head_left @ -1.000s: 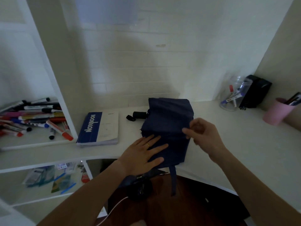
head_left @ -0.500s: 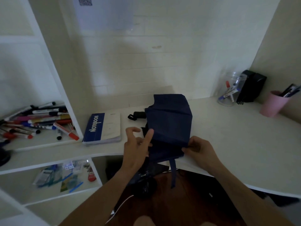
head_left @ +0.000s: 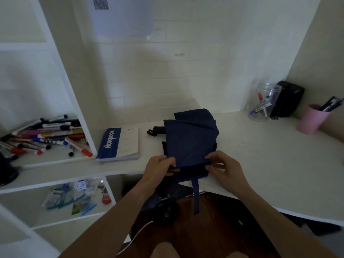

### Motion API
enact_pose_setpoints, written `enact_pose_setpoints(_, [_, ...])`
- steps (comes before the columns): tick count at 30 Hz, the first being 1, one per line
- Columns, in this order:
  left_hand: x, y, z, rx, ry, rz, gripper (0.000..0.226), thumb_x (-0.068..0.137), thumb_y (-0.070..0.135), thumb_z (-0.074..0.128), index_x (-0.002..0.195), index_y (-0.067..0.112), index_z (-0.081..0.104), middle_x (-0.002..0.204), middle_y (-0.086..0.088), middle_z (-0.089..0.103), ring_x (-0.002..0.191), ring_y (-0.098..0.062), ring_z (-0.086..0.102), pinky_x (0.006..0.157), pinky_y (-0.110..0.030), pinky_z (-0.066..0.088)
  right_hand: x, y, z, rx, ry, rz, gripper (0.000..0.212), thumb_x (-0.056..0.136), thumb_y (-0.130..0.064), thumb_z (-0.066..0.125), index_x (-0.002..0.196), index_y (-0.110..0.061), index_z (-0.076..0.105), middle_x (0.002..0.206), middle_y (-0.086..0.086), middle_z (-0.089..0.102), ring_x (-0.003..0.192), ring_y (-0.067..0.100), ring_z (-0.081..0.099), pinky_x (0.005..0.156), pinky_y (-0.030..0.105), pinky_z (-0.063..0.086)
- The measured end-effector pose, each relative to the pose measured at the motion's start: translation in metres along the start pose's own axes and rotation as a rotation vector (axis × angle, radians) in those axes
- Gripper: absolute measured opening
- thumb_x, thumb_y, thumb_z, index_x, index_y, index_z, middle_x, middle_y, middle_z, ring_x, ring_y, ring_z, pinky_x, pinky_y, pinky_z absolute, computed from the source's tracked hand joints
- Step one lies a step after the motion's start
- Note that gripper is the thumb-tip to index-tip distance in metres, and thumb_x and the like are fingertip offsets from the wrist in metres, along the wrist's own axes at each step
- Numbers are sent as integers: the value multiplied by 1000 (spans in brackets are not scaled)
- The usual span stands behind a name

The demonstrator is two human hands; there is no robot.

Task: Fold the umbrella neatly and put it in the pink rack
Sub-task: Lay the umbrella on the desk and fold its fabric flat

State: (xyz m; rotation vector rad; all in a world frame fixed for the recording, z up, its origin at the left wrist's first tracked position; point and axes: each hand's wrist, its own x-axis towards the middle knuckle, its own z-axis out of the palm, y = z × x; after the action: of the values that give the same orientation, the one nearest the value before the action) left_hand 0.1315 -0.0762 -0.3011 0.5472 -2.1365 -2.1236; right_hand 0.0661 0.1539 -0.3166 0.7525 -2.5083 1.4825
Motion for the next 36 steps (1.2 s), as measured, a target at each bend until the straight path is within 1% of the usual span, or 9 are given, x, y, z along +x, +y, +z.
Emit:
enact_pose_setpoints(7, [11, 5, 1, 51, 37, 9, 45, 88, 49, 72, 79, 6, 67, 88, -6, 76, 81, -22, 73, 77, -35, 61, -1, 7, -7, -291, -44, -141, 21, 84, -6, 73, 85, -27, 68, 93, -9, 72, 89, 10, 66, 83, 24, 51])
enact_pose_setpoints(12, [11, -6, -9, 436, 114, 249, 42, 91, 26, 73, 53, 11, 62, 63, -4, 66, 64, -15, 62, 69, -28, 52, -5, 15, -7, -441, -77, -315, 19, 80, -7, 77, 88, -22, 71, 107, -5, 64, 94, 14, 62, 81, 20, 47])
enact_pose_setpoints(16, [15, -22, -14, 690, 203, 468, 39, 87, 26, 77, 53, 11, 65, 89, -1, 69, 83, -13, 64, 81, -25, 47, -5, 14, -8, -538, -48, -467, 10, 82, -12, 76, 85, -19, 70, 130, 3, 59, 106, 13, 56, 81, 23, 50])
enact_pose_setpoints(19, [17, -33, -17, 807, 206, 555, 36, 85, 31, 79, 57, 20, 61, 109, 1, 60, 101, -11, 58, 89, -24, 45, 2, 17, -8, -592, -107, -558, 12, 83, -8, 74, 86, -18, 69, 116, -2, 69, 111, 18, 59, 88, 30, 53])
enact_pose_setpoints(23, [17, -31, -21, 966, 236, 843, 28, 80, 34, 79, 90, 18, 59, 127, -7, 47, 119, -20, 48, 99, -34, 48, 6, 17, -13, -620, -203, -553, 13, 85, -8, 69, 89, -20, 68, 103, -7, 72, 110, 20, 59, 93, 35, 52])
enact_pose_setpoints(26, [31, -22, -24, 1194, -91, 1023, 50, 91, 25, 62, 139, 15, 55, 161, -10, 34, 150, -26, 28, 123, -43, 27, 11, 11, -16, -604, -343, -456, 14, 83, -10, 64, 90, -22, 67, 99, -8, 69, 100, 17, 60, 86, 34, 53])
enact_pose_setpoints(30, [45, -27, -31, 1409, -327, 894, 56, 103, 34, 24, 157, 21, 36, 169, -4, 22, 156, -21, 18, 126, -45, 20, 23, -13, -16, -576, -309, -320, 18, 91, -34, 52, 89, -26, 68, 92, -11, 68, 91, 12, 58, 82, 33, 53])
enact_pose_setpoints(33, [47, -28, -33, 1438, -347, 874, 58, 104, 38, 17, 160, 25, 28, 170, -1, 17, 157, -19, 14, 127, -42, 19, 30, -23, 6, -571, -192, -415, 37, 101, -42, 36, 119, -26, 65, 127, -6, 66, 119, 14, 56, 104, 32, 46])
enact_pose_setpoints(36, [48, -29, -40, 1426, -351, 839, 54, 107, 44, 16, 161, 36, 18, 171, 0, 11, 157, -17, 9, 128, -40, 15, 31, -1, 23, -807, -468, -294, 57, 101, -58, 21, 156, -40, 21, 167, -7, 12, 154, 12, 8, 125, 31, 5])
